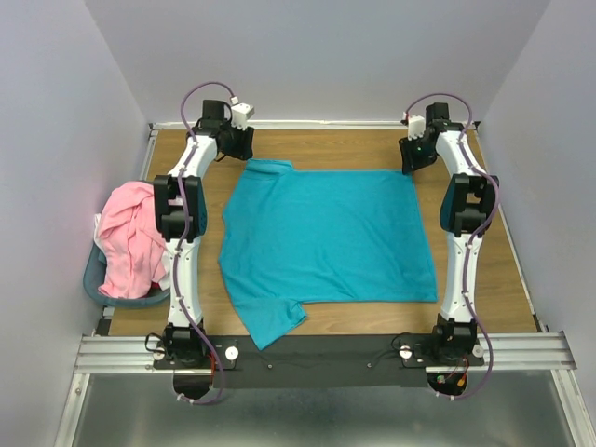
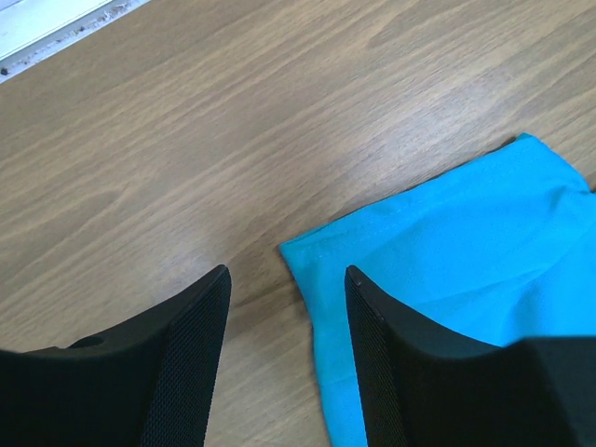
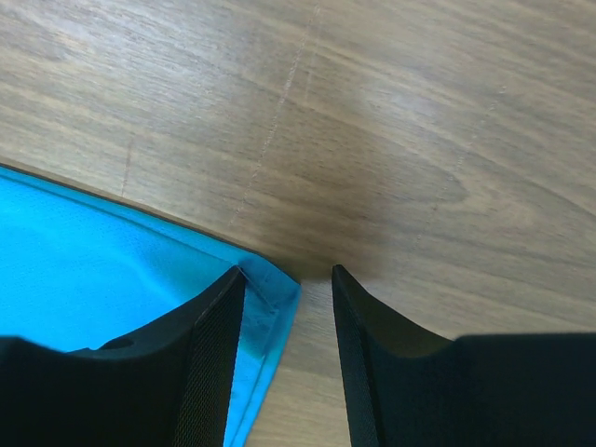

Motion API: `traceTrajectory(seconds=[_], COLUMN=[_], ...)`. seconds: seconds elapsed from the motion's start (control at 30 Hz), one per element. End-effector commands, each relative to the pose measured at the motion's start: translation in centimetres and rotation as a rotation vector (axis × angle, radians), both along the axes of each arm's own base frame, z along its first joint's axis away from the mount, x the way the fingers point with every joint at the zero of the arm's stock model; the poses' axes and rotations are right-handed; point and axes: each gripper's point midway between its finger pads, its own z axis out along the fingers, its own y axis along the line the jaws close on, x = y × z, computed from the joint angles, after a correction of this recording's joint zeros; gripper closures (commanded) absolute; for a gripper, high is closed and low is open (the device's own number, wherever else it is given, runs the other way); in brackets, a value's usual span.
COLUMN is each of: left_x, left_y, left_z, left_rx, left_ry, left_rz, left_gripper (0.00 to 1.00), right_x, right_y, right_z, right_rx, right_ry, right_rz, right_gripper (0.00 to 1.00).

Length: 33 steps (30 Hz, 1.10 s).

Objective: Fold and stack the t-shirts
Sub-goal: Fold the tshirt

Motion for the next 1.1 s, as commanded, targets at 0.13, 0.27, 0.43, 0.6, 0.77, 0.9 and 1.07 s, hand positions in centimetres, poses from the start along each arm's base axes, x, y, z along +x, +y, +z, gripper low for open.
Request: traceTrajectory(seconds=[0.13, 0.27, 0.43, 0.6, 0.77, 0.9, 1.07], left_x=[-0.2, 0.0, 0.2, 0.4, 0.6, 0.4, 0.3], left_y=[-0.3, -0.5, -1.2, -1.4, -1.6, -2.1, -2.8], left_z=[-2.1, -2.5, -2.8, -3.3, -3.4, -3.5, -4.3], left_rx=[-0.001, -0.018, -0.048, -0.031, -0.017, -0.007, 0.004], left_ry=[0.048, 0.058, 0.067, 0.066, 0.058, 0.057, 0.072], left_rz=[0.012, 0.017, 0.01, 0.014, 0.006, -0.017, -0.026], left_gripper=[0.39, 0.39, 0.39, 0.4, 0.45, 0.53, 0.64], right_x=[0.2, 0.4, 0.6, 0.6, 0.1, 0.0, 0.0], right_y=[0.6, 1.1, 1.2, 1.1, 1.4, 1.6, 1.2], right_z=[0.2, 1.7, 3.4, 3.2, 1.8, 1.4, 0.4], right_rx=[0.031, 0.057, 0.089, 0.103, 0.113, 0.122, 0.098], right_ry=[-0.018, -0.046, -0.076, -0.072, -0.047, -0.039, -0.027], right_rz=[0.038, 0.047, 0.046, 0.052, 0.076, 0.09, 0.087], right_gripper=[0.51, 0.52, 0.52, 0.51, 0.51, 0.51, 0.55])
